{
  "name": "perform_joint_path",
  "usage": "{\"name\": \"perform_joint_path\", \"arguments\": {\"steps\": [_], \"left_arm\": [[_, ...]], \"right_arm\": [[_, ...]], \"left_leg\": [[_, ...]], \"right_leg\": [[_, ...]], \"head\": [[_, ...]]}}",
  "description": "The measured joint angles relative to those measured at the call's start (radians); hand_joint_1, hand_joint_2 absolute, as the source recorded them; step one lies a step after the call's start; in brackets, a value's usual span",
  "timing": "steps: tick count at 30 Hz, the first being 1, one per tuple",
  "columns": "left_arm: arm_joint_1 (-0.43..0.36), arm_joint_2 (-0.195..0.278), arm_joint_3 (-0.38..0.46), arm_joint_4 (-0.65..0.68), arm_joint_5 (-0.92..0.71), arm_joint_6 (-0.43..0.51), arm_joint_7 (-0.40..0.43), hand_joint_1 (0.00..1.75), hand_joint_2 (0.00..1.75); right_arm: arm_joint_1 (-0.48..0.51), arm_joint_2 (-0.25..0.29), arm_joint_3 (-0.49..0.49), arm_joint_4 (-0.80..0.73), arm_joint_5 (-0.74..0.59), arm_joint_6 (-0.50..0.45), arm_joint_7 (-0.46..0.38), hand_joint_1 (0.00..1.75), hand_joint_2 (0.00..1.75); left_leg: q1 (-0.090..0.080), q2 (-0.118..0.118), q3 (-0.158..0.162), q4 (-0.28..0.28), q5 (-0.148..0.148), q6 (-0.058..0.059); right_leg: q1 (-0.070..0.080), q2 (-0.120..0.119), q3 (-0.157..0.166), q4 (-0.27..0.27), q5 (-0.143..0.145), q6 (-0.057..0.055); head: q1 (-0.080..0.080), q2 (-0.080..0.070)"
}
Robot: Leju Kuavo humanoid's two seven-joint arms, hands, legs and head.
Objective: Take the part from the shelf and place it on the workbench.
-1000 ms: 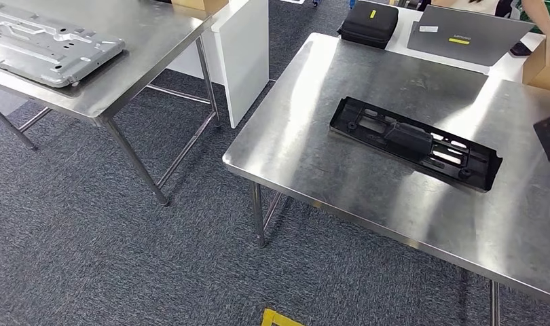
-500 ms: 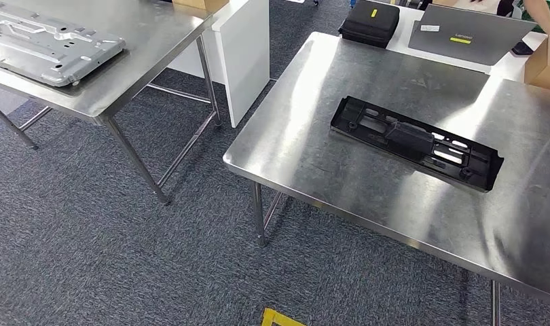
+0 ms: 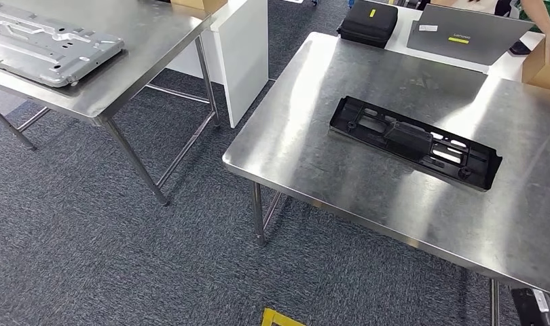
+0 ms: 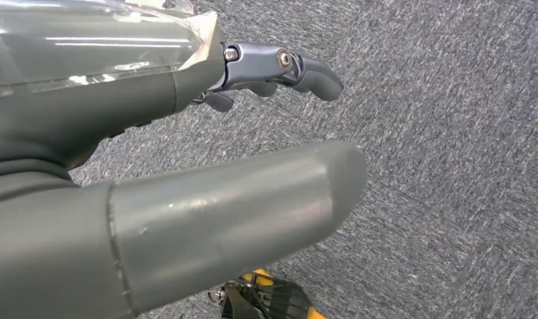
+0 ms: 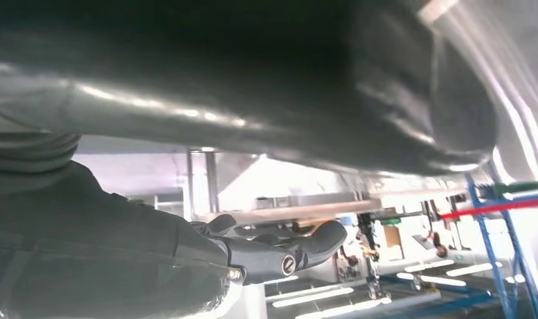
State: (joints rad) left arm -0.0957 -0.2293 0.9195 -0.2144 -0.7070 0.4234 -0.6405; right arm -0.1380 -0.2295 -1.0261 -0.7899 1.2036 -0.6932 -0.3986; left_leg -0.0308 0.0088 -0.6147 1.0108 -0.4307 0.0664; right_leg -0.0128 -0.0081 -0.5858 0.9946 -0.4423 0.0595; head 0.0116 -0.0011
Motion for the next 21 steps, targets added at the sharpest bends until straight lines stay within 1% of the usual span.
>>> {"name": "perform_joint_path", "arguments": {"steps": [3, 7, 10, 13, 15, 18, 20, 21], "left_arm": [[0.0, 0.0, 0.0, 0.0, -0.009, 0.0, 0.002, 0.0, 0.0], [0.0, -0.001, 0.0, 0.0, -0.022, 0.001, 0.011, 0.0, 0.0], [-0.001, -0.001, 0.0, 0.0, -0.042, 0.0, 0.025, 0.0, 0.0], [-0.006, -0.001, -0.006, 0.0, -0.076, -0.003, 0.044, 0.0, 0.0], [-0.011, 0.001, -0.014, 0.0, -0.097, -0.004, 0.058, 0.0, 0.0], [-0.015, 0.004, -0.024, 0.0, -0.112, -0.003, 0.072, 0.0, 0.0], [-0.016, 0.007, -0.03, 0.0, -0.12, -0.001, 0.079, 0.0, 0.0], [-0.017, 0.009, -0.032, 0.0, -0.123, 0.0, 0.083, 0.0, 0.0]], "right_arm": [[0.002, 0.035, -0.045, 0.017, 0.099, 0.0, 0.036, 0.0, 0.0], [0.006, 0.1, -0.122, 0.057, 0.223, 0.0, 0.077, 0.0, 0.0], [0.011, 0.148, -0.173, 0.115, 0.275, 0.0, 0.156, 0.0, 0.0], [0.019, 0.182, -0.209, 0.197, 0.275, 0.0, 0.224, 0.0, 0.0], [0.022, 0.2, -0.229, 0.261, 0.28, 0.0, 0.296, 0.0, 0.0], [0.027, 0.222, -0.239, 0.355, 0.328, 0.003, 0.441, 0.0, 0.0], [0.029, 0.236, -0.238, 0.41, 0.356, 0.018, 0.532, 0.0, 0.0], [0.03, 0.242, -0.238, 0.431, 0.36, 0.031, 0.563, 0.0, 0.0]], "left_leg": [[0.0, 0.0, 0.0, 0.0, 0.0, 0.0], [0.0, 0.001, 0.0, 0.0, 0.0, 0.0], [0.002, 0.001, 0.001, 0.0, -0.001, -0.002], [0.002, 0.002, 0.001, 0.0, -0.002, -0.003], [0.003, 0.002, 0.001, 0.0, -0.002, -0.003], [0.003, 0.004, 0.001, 0.0, -0.002, -0.003], [0.003, 0.006, 0.001, 0.0, -0.002, -0.003], [0.003, 0.006, 0.001, 0.0, -0.002, -0.003]], "right_leg": [[0.0, 0.001, -0.001, 0.0, 0.0, 0.0], [0.0, 0.001, -0.002, 0.0, 0.0, 0.0], [0.0, 0.001, -0.006, 0.0, -0.001, -0.001], [0.0, 0.001, -0.008, 0.0, -0.002, -0.003], [0.0, 0.001, -0.007, 0.0, -0.002, -0.003], [0.0, 0.003, -0.002, 0.0, -0.001, -0.003], [0.0, 0.004, -0.002, 0.0, -0.001, -0.003], [0.0, 0.004, -0.002, 0.0, -0.001, -0.003]], "head": [[0.0, 0.0], [0.0, 0.0], [0.0, 0.0], [0.0, 0.0], [0.0, 0.0], [0.0, 0.0], [0.0, 0.0], [0.0, 0.0]]}}
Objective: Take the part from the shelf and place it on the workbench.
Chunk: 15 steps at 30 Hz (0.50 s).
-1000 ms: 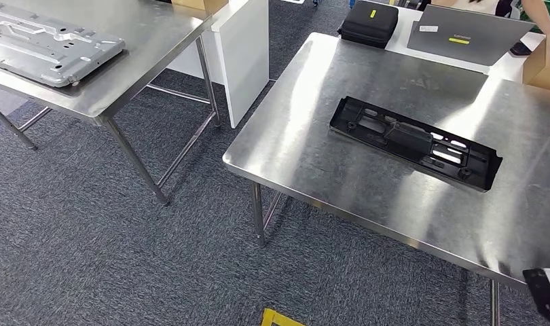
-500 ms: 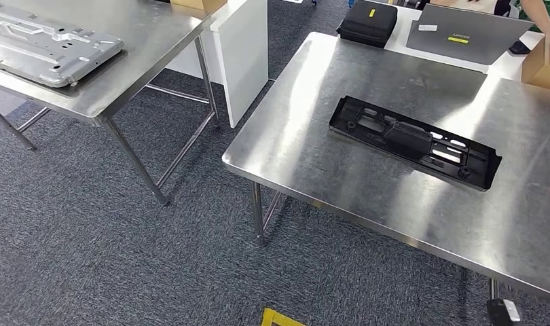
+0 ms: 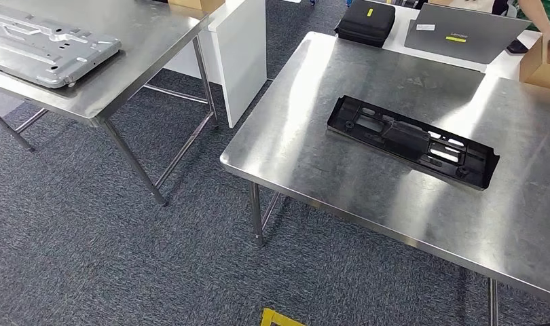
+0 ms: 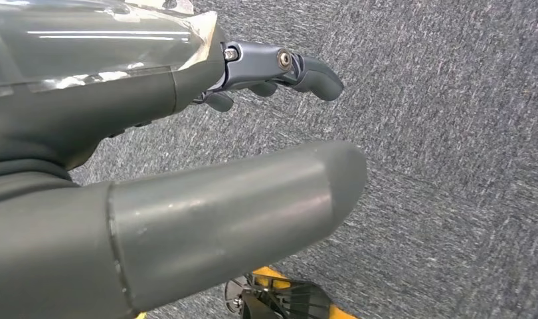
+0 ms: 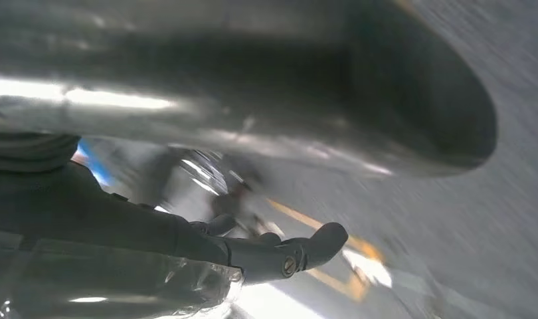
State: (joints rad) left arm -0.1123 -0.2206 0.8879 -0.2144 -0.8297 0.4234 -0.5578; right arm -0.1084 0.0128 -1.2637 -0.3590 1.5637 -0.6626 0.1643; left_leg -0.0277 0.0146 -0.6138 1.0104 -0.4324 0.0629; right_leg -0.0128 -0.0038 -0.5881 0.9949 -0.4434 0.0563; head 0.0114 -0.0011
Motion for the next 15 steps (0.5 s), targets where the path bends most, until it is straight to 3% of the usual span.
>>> {"name": "perform_joint_path", "arguments": {"steps": [3, 6, 10, 15], "left_arm": [[0.0, 0.004, -0.004, 0.0, -0.005, 0.001, 0.01, 0.0, 0.0], [0.0, 0.009, -0.015, 0.0, -0.021, -0.006, 0.036, 0.0, 0.0], [0.0, 0.016, -0.038, 0.0, -0.066, -0.039, 0.124, 0.0, 0.0], [-0.001, 0.021, -0.07, 0.0, -0.102, -0.103, 0.219, 0.0, 0.0]], "right_arm": [[0.001, 0.019, 0.006, 0.044, 0.004, 0.042, 0.039, 0.0, 0.0], [0.0, 0.032, 0.017, 0.073, -0.002, 0.104, 0.023, 0.0, 0.0], [0.0, 0.052, 0.024, 0.101, -0.018, 0.207, -0.018, 0.0, 0.0], [0.0, 0.076, 0.031, 0.118, -0.018, 0.265, -0.012, 0.0, 0.0]], "left_leg": [[0.0, 0.0, 0.0, 0.0, 0.0, 0.0], [0.0, 0.0, 0.001, 0.0, 0.0, 0.0], [0.0, 0.0, 0.001, 0.0, 0.0, 0.0], [0.0, 0.0, 0.002, 0.0, 0.0, 0.0]], "right_leg": [[0.0, 0.001, -0.001, 0.0, 0.0, 0.0], [0.0, 0.001, -0.003, 0.0, 0.0, -0.001], [0.0, 0.001, -0.005, 0.0, -0.001, -0.001], [0.0, 0.001, -0.005, 0.0, -0.001, -0.001]], "head": [[0.0, 0.0], [0.0, 0.0], [0.0, 0.0], [0.0, 0.0]]}}
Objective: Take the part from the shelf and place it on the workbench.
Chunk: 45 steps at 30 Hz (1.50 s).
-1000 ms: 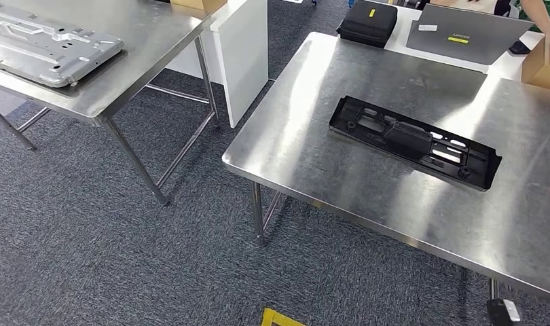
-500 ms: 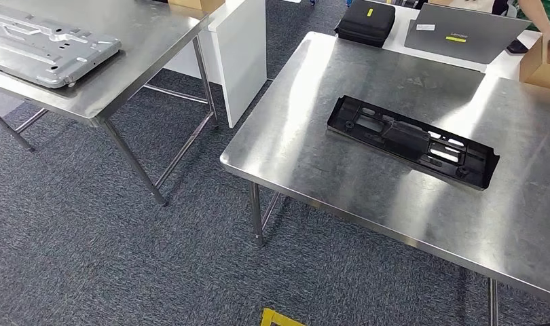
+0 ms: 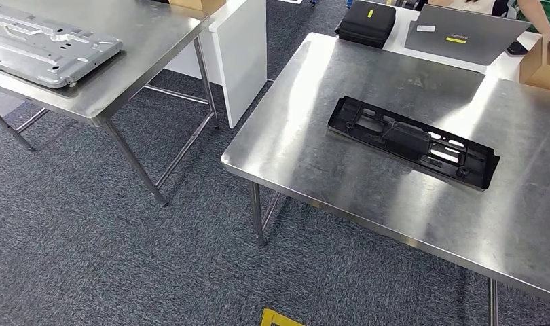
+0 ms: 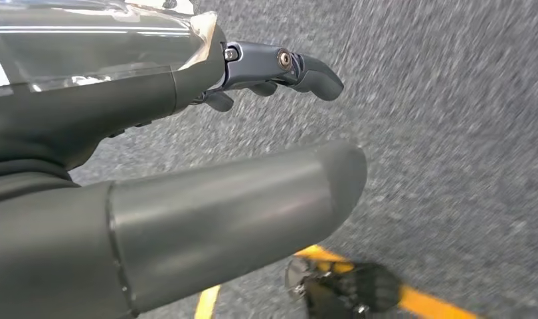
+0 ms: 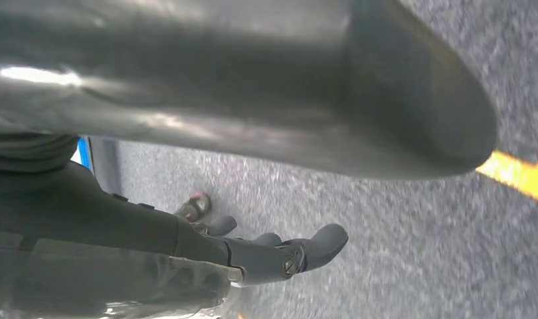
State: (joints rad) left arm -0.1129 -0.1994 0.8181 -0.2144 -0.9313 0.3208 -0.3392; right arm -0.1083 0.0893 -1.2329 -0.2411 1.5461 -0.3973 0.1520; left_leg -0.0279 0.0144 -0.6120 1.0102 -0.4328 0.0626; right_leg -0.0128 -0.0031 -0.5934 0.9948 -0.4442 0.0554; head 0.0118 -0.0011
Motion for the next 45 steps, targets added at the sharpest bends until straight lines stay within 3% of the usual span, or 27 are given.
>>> {"name": "perform_joint_path", "arguments": {"steps": [12, 20, 22, 24, 26, 27, 29, 31, 32, 35, 36, 37, 39, 40, 41, 42, 43, 45], "left_arm": [[0.004, 0.006, -0.004, 0.0, 0.018, -0.056, 0.023, 0.0, 0.0], [0.008, 0.018, -0.01, 0.0, -0.009, -0.034, 0.008, 0.0, 0.0], [0.008, 0.019, -0.013, 0.0, -0.012, -0.025, 0.006, 0.0, 0.0], [0.009, 0.02, -0.016, 0.0, -0.013, -0.021, 0.006, 0.0, 0.0], [0.011, 0.021, -0.017, 0.0, -0.013, -0.02, 0.005, 0.0, 0.0], [0.012, 0.021, -0.017, 0.0, -0.013, -0.018, 0.005, 0.0, 0.0], [0.013, 0.021, -0.019, 0.0, -0.013, -0.011, 0.004, 0.0, 0.0], [0.013, 0.021, -0.019, 0.0, -0.013, -0.003, 0.002, 0.0, 0.0], [0.014, 0.021, -0.019, 0.0, -0.013, -0.001, 0.0, 0.0, 0.0], [0.015, 0.022, -0.019, 0.0, -0.013, 0.0, -0.006, 0.0, 0.0], [0.016, 0.022, -0.019, 0.0, -0.013, 0.001, -0.009, 0.0, 0.0], [0.017, 0.023, -0.019, 0.0, -0.012, 0.002, -0.013, 0.0, 0.0], [0.02, 0.023, -0.019, 0.0, -0.01, 0.006, -0.02, 0.0, 0.0], [0.022, 0.023, -0.019, 0.0, -0.009, 0.008, -0.022, 0.0, 0.0], [0.025, 0.023, -0.019, 0.0, -0.008, 0.01, -0.024, 0.0, 0.0], [0.027, 0.023, -0.019, 0.0, -0.006, 0.012, -0.026, 0.0, 0.0], [0.028, 0.023, -0.018, 0.0, -0.005, 0.014, -0.028, 0.0, 0.0], [0.029, 0.024, -0.018, 0.0, -0.005, 0.017, -0.031, 0.0, 0.0]], "right_arm": [[0.001, 0.024, 0.032, 0.015, 0.017, 0.031, 0.019, 0.0, 0.0], [0.002, 0.044, 0.041, 0.018, 0.007, 0.02, 0.016, 0.0, 0.0], [0.003, 0.048, 0.042, 0.018, 0.007, 0.016, 0.015, 0.0, 0.0], [0.006, 0.05, 0.043, 0.018, 0.007, 0.013, 0.012, 0.0, 0.0], [0.01, 0.051, 0.043, 0.018, 0.007, 0.012, 0.009, 0.0, 0.0], [0.012, 0.051, 0.043, 0.018, 0.006, 0.011, 0.007, 0.0, 0.0], [0.013, 0.051, 0.043, 0.018, 0.002, 0.007, 0.001, 0.0, 0.0], [0.011, 0.051, 0.044, 0.018, 0.0, -0.001, -0.006, 0.0, 0.0], [0.011, 0.051, 0.044, 0.018, 0.0, -0.005, -0.007, 0.0, 0.0], [0.011, 0.051, 0.045, 0.018, 0.001, -0.013, -0.009, 0.0, 0.0], [0.012, 0.051, 0.045, 0.019, 0.002, -0.015, -0.009, 0.0, 0.0], [0.012, 0.052, 0.045, 0.019, 0.004, -0.016, -0.009, 0.0, 0.0], [0.013, 0.052, 0.046, 0.019, 0.009, -0.018, -0.008, 0.0, 0.0], [0.014, 0.052, 0.047, 0.019, 0.011, -0.018, -0.007, 0.0, 0.0], [0.015, 0.051, 0.048, 0.019, 0.013, -0.018, -0.006, 0.0, 0.0], [0.016, 0.051, 0.05, 0.02, 0.015, -0.018, -0.005, 0.0, 0.0], [0.017, 0.051, 0.052, 0.02, 0.016, -0.018, -0.004, 0.0, 0.0], [0.015, 0.052, 0.058, 0.02, 0.018, -0.018, -0.004, 0.0, 0.0]], "left_leg": [[-0.003, 0.0, 0.0, 0.002, -0.002, -0.001], [0.002, 0.002, 0.005, -0.003, 0.0, 0.015], [0.01, 0.006, 0.01, -0.014, 0.008, 0.022], [0.012, 0.009, 0.008, -0.015, 0.01, 0.024], [0.012, 0.011, 0.004, -0.015, 0.012, 0.022], [0.012, 0.012, 0.003, -0.015, 0.013, 0.02], [0.013, 0.012, 0.002, -0.013, 0.016, 0.014], [0.011, 0.014, 0.005, -0.009, 0.015, 0.003], [0.011, 0.016, 0.006, -0.007, 0.014, -0.004], [0.016, 0.022, 0.008, -0.004, 0.009, -0.025], [0.019, 0.018, 0.002, 0.014, -0.008, -0.032], [0.023, 0.01, -0.013, 0.051, -0.037, -0.039], [0.03, -0.006, -0.065, 0.183, -0.121, -0.052], [0.033, -0.009, -0.09, 0.247, -0.15, -0.057], [0.036, -0.011, -0.103, 0.285, -0.161, -0.06], [0.038, -0.012, -0.098, 0.283, -0.152, -0.061], [0.041, -0.017, -0.072, 0.238, -0.123, -0.061], [0.047, -0.054, 0.006, 0.093, -0.059, -0.058]], "right_leg": [[-0.008, 0.0, 0.007, 0.0, 0.001, 0.001], [-0.006, 0.001, 0.01, 0.002, -0.004, 0.009], [-0.002, 0.001, -0.016, 0.07, -0.047, 0.003], [-0.003, 0.001, -0.073, 0.209, -0.119, -0.006], [-0.004, 0.001, -0.104, 0.297, -0.157, -0.002], [-0.003, 0.001, -0.087, 0.279, -0.151, 0.005], [-0.005, -0.003, 0.005, 0.135, -0.109, 0.019], [-0.003, -0.01, 0.074, 0.009, -0.071, 0.012], [-0.001, -0.012, 0.084, -0.014, -0.063, 0.002], [-0.001, 0.0, 0.083, -0.018, -0.051, -0.028], [-0.005, 0.005, 0.084, -0.019, -0.045, -0.037], [-0.01, 0.011, 0.085, -0.021, -0.04, -0.044], [-0.011, 0.024, 0.082, -0.019, -0.035, -0.051], [-0.01, 0.031, 0.08, -0.018, -0.034, -0.051], [-0.01, 0.04, 0.079, -0.017, -0.034, -0.051], [-0.01, 0.05, 0.079, -0.016, -0.034, -0.051], [-0.01, 0.061, 0.08, -0.016, -0.034, -0.05], [-0.009, 0.084, 0.081, -0.015, -0.035, -0.048]], "head": [[0.0, 0.0], [0.0, 0.0], [0.002, 0.0], [0.004, 0.0], [0.005, 0.0], [0.005, 0.0], [0.005, 0.0], [0.004, 0.0], [0.002, 0.0], [0.0, 0.0], [-0.002, 0.0], [-0.002, 0.0], [-0.005, 0.0], [-0.005, 0.0], [-0.006, 0.0], [-0.005, 0.0], [-0.006, 0.0], [-0.005, 0.0]]}}
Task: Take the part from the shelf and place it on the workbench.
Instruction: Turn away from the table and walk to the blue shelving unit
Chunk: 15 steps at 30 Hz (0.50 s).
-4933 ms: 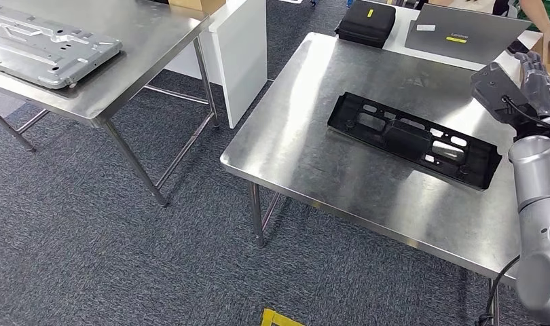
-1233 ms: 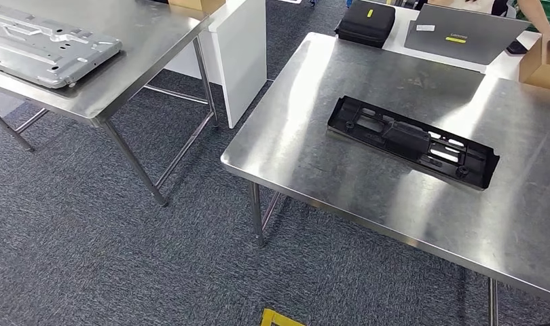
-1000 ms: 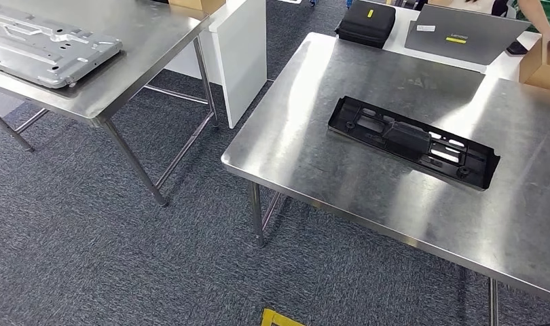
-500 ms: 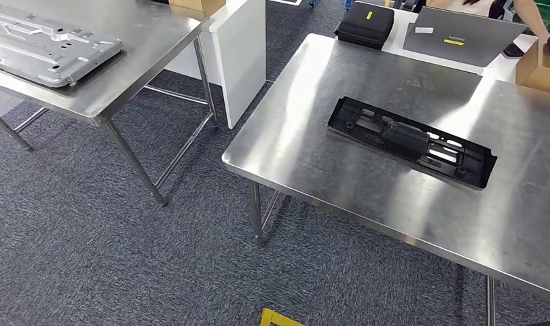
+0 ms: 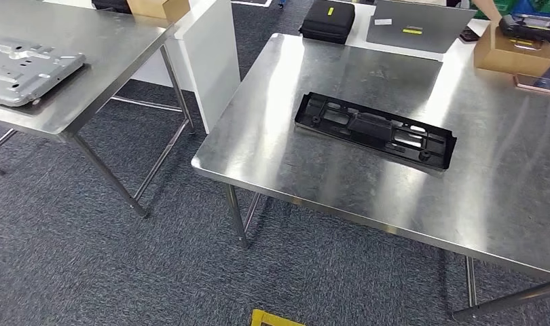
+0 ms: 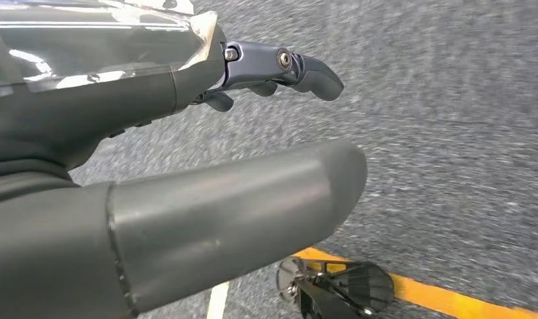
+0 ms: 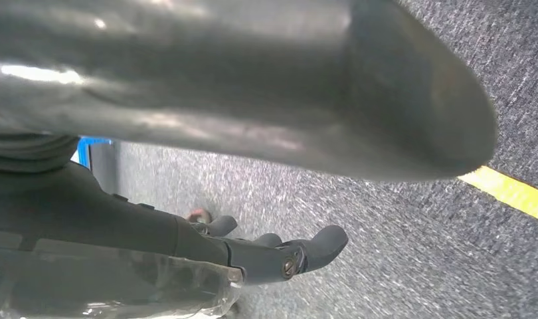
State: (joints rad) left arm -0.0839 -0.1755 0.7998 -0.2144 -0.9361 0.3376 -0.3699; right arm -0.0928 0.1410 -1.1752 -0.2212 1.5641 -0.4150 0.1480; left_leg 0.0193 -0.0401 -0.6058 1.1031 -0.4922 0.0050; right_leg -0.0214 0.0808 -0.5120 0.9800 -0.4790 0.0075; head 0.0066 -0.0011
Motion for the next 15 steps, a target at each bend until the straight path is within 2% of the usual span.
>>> {"name": "perform_joint_path", "arguments": {"steps": [1, 2, 3, 4, 5, 7, 9, 10, 11, 12, 13, 14, 15], "left_arm": [[0.0, 0.001, 0.0, 0.0, 0.0, 0.0, -0.001, 0.0, 0.0], [0.0, 0.001, 0.0, 0.0, 0.0, 0.001, -0.002, 0.0, 0.0], [0.001, 0.002, 0.0, 0.0, 0.0, 0.001, -0.002, 0.0, 0.0], [0.001, 0.001, 0.0, 0.0, 0.0, 0.001, -0.002, 0.0, 0.0], [0.0, 0.001, 0.0, 0.0, 0.0, 0.002, -0.002, 0.0, 0.0], [0.0, 0.0, 0.0, 0.0, 0.0, 0.002, -0.003, 0.0, 0.0], [0.001, 0.0, 0.0, 0.0, 0.0, 0.003, -0.004, 0.0, 0.0], [0.002, 0.0, 0.0, 0.0, 0.0, 0.003, -0.003, 0.0, 0.0], [0.002, 0.0, 0.0, 0.0, 0.0, 0.003, -0.003, 0.0, 0.0], [0.002, 0.0, 0.0, 0.0, 0.0, 0.003, -0.003, 0.0, 0.0], [0.002, -0.001, 0.0, 0.0, -0.001, 0.003, -0.003, 0.0, 0.0], [0.002, -0.001, 0.0, 0.0, -0.001, 0.004, -0.004, 0.0, 0.0], [0.002, -0.002, 0.0, 0.0, -0.001, 0.004, -0.004, 0.0, 0.0]], "right_arm": [[-0.001, 0.0, 0.003, 0.0, 0.001, 0.0, 0.0, 0.0, 0.0], [-0.002, 0.001, 0.005, 0.0, 0.001, 0.0, 0.0, 0.0, 0.0], [-0.003, 0.001, 0.008, 0.0, 0.001, 0.0, 0.0, 0.0, 0.0], [-0.002, 0.001, 0.009, 0.0, 0.001, 0.0, 0.0, 0.0, 0.0], [-0.001, 0.0, 0.009, 0.0, 0.001, 0.0, 0.0, 0.0, 0.0], [0.0, -0.001, 0.011, 0.0, 0.001, -0.001, 0.0, 0.0, 0.0], [-0.003, -0.001, 0.012, 0.001, 0.001, -0.001, 0.001, 0.0, 0.0], [-0.003, -0.001, 0.012, 0.001, 0.001, -0.001, 0.001, 0.0, 0.0], [-0.003, -0.001, 0.012, 0.001, 0.001, -0.001, 0.001, 0.0, 0.0], [-0.001, -0.001, 0.012, 0.001, 0.001, -0.001, 0.001, 0.0, 0.0], [0.0, -0.002, 0.012, 0.001, 0.001, -0.001, 0.001, 0.0, 0.0], [0.001, -0.003, 0.012, 0.001, 0.001, -0.001, 0.002, 0.0, 0.0], [0.001, -0.004, 0.012, 0.001, 0.001, -0.001, 0.002, 0.0, 0.0]], "left_leg": [[0.001, -0.019, 0.029, -0.056, 0.018, 0.003], [0.001, -0.033, 0.044, -0.086, 0.024, 0.007], [-0.002, -0.035, 0.047, -0.093, 0.022, 0.012], [-0.005, -0.022, 0.047, -0.095, 0.024, 0.018], [-0.006, -0.01, 0.049, -0.101, 0.027, 0.026], [-0.005, 0.017, 0.055, -0.117, 0.034, 0.044], [-0.008, 0.046, 0.056, -0.124, 0.036, 0.053], [-0.01, 0.061, 0.055, -0.124, 0.036, 0.054], [-0.012, 0.076, 0.054, -0.123, 0.035, 0.055], [-0.013, 0.09, 0.053, -0.123, 0.035, 0.055], [-0.013, 0.102, 0.054, -0.123, 0.035, 0.054], [-0.014, 0.113, 0.055, -0.122, 0.034, 0.052], [-0.015, 0.124, 0.058, -0.121, 0.032, 0.05]], "right_leg": [[0.001, 0.011, -0.002, 0.0, 0.0, 0.004], [0.002, 0.021, -0.005, 0.0, 0.001, 0.011], [0.002, 0.031, -0.011, -0.001, 0.003, 0.019], [0.001, 0.041, -0.017, -0.005, 0.005, 0.028], [0.001, 0.039, -0.02, -0.004, 0.005, 0.034], [0.005, -0.006, -0.043, 0.038, -0.02, 0.038], [0.007, -0.059, -0.105, 0.159, -0.081, 0.032], [0.006, -0.066, -0.14, 0.228, -0.108, 0.033], [0.006, -0.068, -0.163, 0.276, -0.124, 0.037], [0.005, -0.07, -0.165, 0.284, -0.122, 0.044], [0.005, -0.075, -0.143, 0.249, -0.104, 0.053], [0.005, -0.088, -0.102, 0.176, -0.077, 0.062], [0.006, -0.116, -0.058, 0.096, -0.048, 0.064]], "head": [[0.0, 0.0], [0.0, 0.0], [0.001, 0.0], [0.0, 0.0], [0.001, 0.0], [0.003, 0.0], [0.005, 0.0], [0.005, 0.0], [0.005, 0.0], [0.005, 0.0], [0.005, 0.0], [0.005, 0.0], [0.006, 0.0]]}}
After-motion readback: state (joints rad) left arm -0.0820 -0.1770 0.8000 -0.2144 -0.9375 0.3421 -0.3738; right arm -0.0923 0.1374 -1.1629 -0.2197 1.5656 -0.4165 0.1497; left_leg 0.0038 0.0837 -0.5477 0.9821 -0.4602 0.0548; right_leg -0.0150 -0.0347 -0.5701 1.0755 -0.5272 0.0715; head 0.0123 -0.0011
